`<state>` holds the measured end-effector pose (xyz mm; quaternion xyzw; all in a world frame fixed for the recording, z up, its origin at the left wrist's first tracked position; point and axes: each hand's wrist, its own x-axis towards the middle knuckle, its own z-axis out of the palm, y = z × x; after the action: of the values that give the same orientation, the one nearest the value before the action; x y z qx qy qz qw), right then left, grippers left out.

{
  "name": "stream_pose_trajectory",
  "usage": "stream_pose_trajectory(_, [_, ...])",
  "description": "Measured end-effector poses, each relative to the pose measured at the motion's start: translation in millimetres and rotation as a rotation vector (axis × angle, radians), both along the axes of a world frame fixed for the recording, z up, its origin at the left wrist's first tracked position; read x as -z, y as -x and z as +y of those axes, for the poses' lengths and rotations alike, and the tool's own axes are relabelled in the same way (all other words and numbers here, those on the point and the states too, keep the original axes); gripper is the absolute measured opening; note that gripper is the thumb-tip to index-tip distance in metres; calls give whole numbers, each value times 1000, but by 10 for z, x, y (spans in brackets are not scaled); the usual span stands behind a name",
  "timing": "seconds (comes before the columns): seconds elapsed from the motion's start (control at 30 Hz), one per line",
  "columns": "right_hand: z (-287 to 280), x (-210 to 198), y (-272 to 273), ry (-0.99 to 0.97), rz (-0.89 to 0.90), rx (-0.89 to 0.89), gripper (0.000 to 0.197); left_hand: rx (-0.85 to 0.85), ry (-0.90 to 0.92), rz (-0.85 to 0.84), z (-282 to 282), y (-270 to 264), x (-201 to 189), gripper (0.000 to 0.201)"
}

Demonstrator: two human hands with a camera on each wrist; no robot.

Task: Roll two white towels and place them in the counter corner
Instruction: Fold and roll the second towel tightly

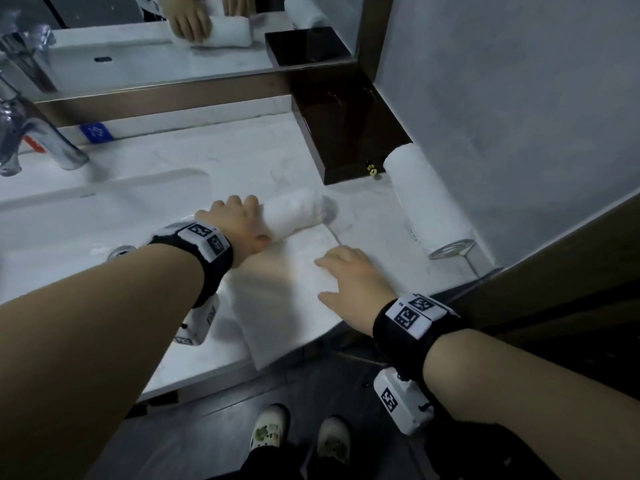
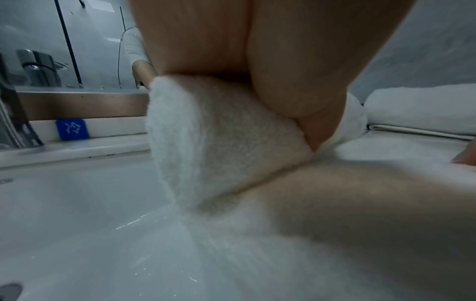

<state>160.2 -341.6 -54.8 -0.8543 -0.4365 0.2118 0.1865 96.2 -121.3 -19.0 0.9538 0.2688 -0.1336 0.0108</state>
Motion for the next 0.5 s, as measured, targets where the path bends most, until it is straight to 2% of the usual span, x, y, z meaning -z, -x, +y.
stream_pose_trajectory(0.07, [-10, 52, 10, 38, -6, -31, 58, -15, -15, -3, 60, -23, 10, 51])
stream_pose_trajectory(0.33, [42, 91, -80, -28, 21, 36, 56, 32, -158, -77, 62, -218, 122, 48])
stream_pose_trajectory(0.4, [65, 99, -81, -38, -7, 128, 55, 23, -176, -95, 56, -261, 153, 46])
stream_pose_trajectory(0.5, [91, 117, -73, 5, -117, 355, 62, -5, -220, -107, 24, -299, 201, 40])
